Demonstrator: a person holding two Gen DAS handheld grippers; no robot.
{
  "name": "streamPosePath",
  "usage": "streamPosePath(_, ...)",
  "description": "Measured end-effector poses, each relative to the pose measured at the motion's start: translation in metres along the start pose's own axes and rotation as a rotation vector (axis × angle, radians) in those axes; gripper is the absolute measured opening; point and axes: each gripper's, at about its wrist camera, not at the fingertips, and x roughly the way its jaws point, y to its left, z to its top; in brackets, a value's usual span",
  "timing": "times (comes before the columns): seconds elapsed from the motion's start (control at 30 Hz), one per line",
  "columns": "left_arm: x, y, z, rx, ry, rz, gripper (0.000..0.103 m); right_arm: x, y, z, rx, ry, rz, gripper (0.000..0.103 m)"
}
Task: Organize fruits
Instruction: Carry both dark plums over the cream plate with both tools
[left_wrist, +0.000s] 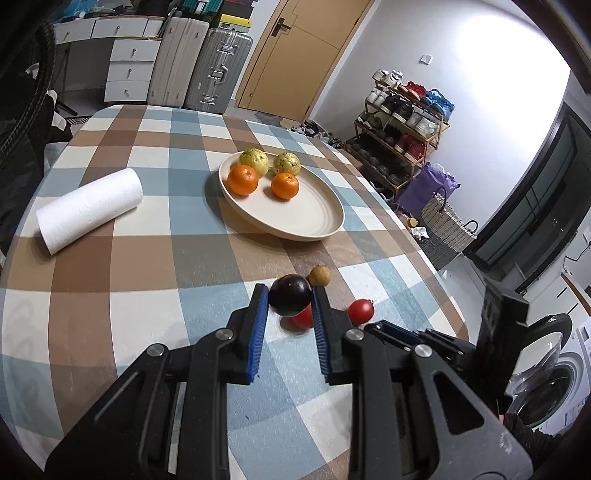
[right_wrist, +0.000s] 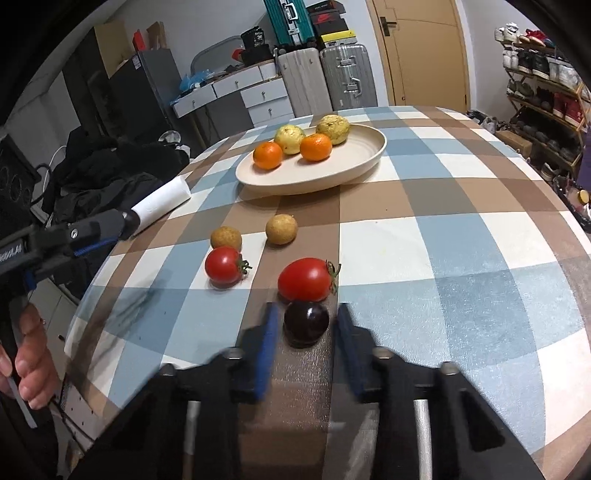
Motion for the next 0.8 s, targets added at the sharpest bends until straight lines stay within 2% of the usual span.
streamPosePath(0.23,0.013,-0.013,0.021,0.031,-0.008,0.020,0.021,-0.017,-0.005,0.001,-0.004,-0.081,0.034,0.024)
streamPosePath(0.47,0.045,-0.032,0.050,0.067,0.007,0.025,0.021,-0.029,-0.020,0.014,0.014,-0.144,0.056,0.024)
streamPosePath(0.67,0.078,-0.053,0.083,0.110,0.010,0.026,0.021,-0.036,-0.041,0.047,0.018,-0.185,0.076,0.024)
streamPosePath(0.8,0.109,-0.066,0.108,0.123,0.015,0.026,0.021,-0.034,-0.055,0.085,0.006,-0.195,0.105,0.024)
